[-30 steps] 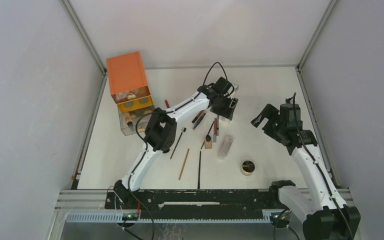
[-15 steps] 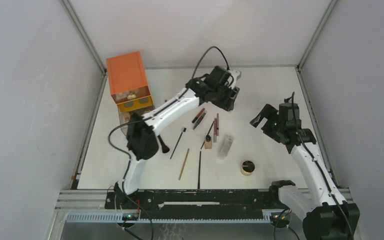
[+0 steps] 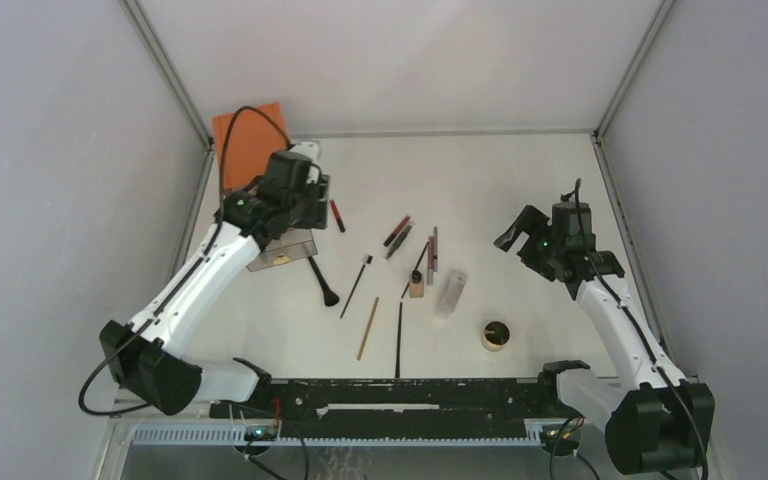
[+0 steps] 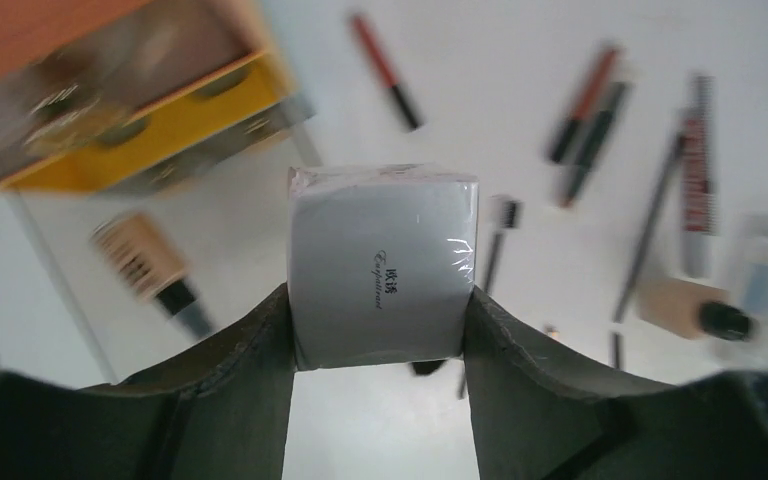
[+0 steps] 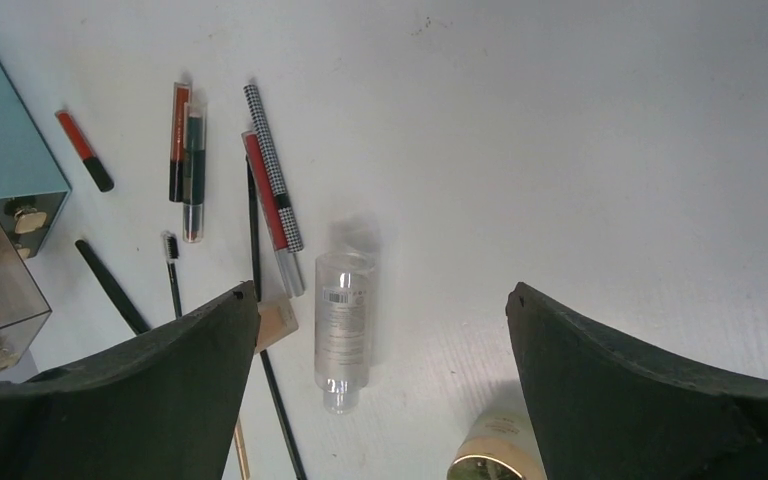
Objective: Organize the makeup
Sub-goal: Place the makeup in the drawer.
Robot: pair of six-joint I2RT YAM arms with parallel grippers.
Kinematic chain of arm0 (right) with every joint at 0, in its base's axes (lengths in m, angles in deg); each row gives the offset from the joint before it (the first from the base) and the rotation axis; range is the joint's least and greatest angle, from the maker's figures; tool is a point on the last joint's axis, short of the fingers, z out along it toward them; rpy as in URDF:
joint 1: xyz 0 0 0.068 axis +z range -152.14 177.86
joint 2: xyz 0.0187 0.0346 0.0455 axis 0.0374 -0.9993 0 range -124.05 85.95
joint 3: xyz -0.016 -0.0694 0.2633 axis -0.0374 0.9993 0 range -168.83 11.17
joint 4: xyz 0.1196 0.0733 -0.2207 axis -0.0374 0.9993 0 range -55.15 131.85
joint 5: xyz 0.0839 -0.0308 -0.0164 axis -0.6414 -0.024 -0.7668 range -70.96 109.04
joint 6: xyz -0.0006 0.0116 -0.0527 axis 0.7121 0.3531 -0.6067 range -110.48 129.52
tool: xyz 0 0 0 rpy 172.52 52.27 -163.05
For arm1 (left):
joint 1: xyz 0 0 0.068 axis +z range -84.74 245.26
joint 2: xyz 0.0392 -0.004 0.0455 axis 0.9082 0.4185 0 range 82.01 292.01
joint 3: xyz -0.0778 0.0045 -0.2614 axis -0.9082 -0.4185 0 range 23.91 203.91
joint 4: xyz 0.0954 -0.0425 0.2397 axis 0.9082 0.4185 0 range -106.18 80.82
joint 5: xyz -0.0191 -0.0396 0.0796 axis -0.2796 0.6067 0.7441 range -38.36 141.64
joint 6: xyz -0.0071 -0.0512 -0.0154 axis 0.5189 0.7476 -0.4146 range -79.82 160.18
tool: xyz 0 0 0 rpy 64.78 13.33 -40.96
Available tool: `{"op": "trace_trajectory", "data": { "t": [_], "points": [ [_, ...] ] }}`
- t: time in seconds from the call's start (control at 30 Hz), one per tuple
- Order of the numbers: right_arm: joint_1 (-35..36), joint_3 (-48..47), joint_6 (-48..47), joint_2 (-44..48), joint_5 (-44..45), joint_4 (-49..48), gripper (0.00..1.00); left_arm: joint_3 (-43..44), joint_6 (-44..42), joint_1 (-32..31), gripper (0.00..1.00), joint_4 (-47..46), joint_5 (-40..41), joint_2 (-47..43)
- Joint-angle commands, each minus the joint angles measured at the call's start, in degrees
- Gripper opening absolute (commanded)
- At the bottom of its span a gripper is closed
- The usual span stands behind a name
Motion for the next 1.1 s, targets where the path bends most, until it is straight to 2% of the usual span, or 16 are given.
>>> {"op": "trace_trajectory", "data": {
  "t": [0.0, 0.2, 0.57, 0.67, 0.73, 0.8, 0.93, 1.07],
  "points": [
    [1.0, 0.5, 1.2, -0.8, -1.3, -4.5, 0.99, -6.4, 1.8, 7.0, 0.36, -2.2, 4.1, -5.7],
    [1.8, 0.5, 1.6, -0.6, -1.3, -4.5, 0.99, -9.0, 1.8, 17.3, 0.36, -6.0, -0.2, -2.9],
    [1.8, 1.0, 1.5, 2.2, 0.3, -2.2, 0.99, -7.9, 3.0, 23.1, 0.37, -9.1, -3.1, 4.5],
    [1.9, 1.1, 1.4, 1.9, 0.2, -2.3, 0.99, -7.9, 3.3, 23.7, 0.43, -9.7, -3.8, 5.3],
    [2.0, 1.1, 1.7, 1.6, -0.1, -2.6, 0.99, -7.9, 3.8, 23.8, 0.57, -10.1, -3.4, 6.0],
    [2.1, 1.1, 1.8, 1.4, -0.5, -3.2, 0.99, -7.8, 4.3, 23.9, 0.64, -10.0, -2.7, 6.8],
    [2.5, 1.1, 2.1, 0.7, -1.2, -4.3, 0.99, -7.0, 4.2, 24.0, 0.73, -8.8, -3.0, 7.1],
    [2.7, 1.1, 2.1, 0.2, -1.4, -4.7, 0.99, -6.6, 3.7, 24.0, 0.76, -7.6, -3.8, 5.3]
  ]
}}
